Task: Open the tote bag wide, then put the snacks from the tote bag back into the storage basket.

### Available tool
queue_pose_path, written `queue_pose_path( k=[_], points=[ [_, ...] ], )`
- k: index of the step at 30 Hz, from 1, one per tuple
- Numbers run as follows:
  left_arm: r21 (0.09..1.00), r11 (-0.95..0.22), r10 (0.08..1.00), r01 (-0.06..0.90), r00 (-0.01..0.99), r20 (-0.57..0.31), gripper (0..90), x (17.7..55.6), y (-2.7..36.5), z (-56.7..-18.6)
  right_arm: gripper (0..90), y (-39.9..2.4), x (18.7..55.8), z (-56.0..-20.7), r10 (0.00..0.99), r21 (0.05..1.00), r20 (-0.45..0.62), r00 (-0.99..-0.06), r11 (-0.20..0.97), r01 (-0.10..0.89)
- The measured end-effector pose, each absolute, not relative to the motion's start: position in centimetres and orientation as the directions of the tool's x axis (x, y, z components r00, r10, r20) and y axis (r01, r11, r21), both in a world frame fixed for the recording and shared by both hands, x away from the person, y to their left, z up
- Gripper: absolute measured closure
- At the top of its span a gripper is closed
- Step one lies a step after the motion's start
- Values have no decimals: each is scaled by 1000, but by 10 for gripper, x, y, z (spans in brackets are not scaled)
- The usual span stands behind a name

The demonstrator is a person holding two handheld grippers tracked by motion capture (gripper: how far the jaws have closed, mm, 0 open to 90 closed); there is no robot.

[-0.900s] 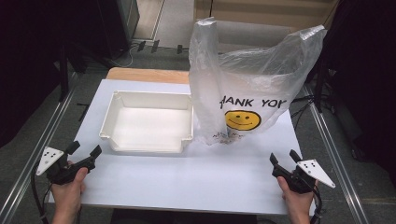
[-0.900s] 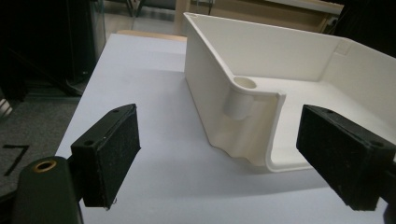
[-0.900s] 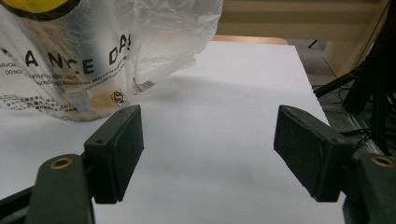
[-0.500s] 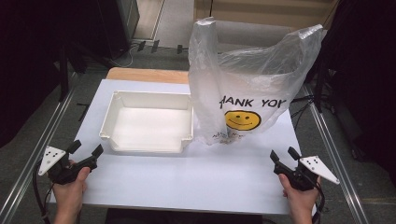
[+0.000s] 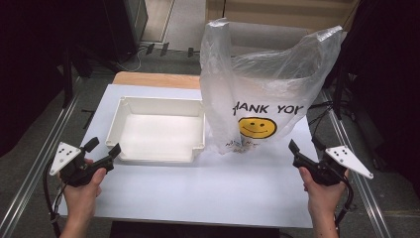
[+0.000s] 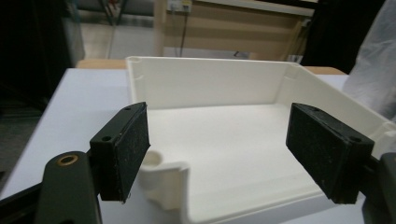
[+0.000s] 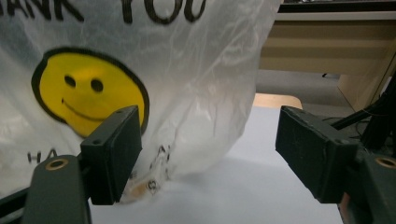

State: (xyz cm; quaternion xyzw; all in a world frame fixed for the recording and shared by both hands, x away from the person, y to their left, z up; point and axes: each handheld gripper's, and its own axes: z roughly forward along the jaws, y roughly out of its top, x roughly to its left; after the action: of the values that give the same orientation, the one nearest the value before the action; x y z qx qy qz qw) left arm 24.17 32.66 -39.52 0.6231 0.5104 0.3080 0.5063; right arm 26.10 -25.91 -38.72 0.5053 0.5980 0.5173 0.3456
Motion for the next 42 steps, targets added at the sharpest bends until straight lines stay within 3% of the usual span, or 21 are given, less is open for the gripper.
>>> queue_pose_path(
  k=[10, 16, 20, 26, 31, 33, 42],
  points=[
    [950, -12, 918, 312, 380, -113, 219, 262, 286, -372, 178, -247, 302, -356, 958, 971, 101, -269, -37, 235],
    [955, -33, 900, 296, 423, -100, 213, 272, 251, -362, 221, -241, 323, -351, 965, 966, 102, -240, -38, 255],
    [956, -29, 885, 292, 451, -111, 212, 276, 235, -363, 254, -242, 329, -349, 956, 962, 121, -268, -47, 267],
    [951, -60, 864, 302, 493, -102, 211, 287, 209, -368, 477, -233, 332, -352, 937, 958, 125, -327, -28, 286],
    [951, -77, 842, 300, 530, -99, 215, 296, 186, -365, 794, -227, 328, -354, 932, 969, 105, -347, -17, 248],
    [951, -92, 829, 295, 551, -91, 215, 297, 176, -364, 882, -226, 325, -354, 934, 972, 108, -340, -28, 234],
    [959, -119, 783, 256, 618, -67, 210, 299, 146, -355, 900, -223, 319, -356, 926, 978, 93, -366, -16, 206]
  ],
)
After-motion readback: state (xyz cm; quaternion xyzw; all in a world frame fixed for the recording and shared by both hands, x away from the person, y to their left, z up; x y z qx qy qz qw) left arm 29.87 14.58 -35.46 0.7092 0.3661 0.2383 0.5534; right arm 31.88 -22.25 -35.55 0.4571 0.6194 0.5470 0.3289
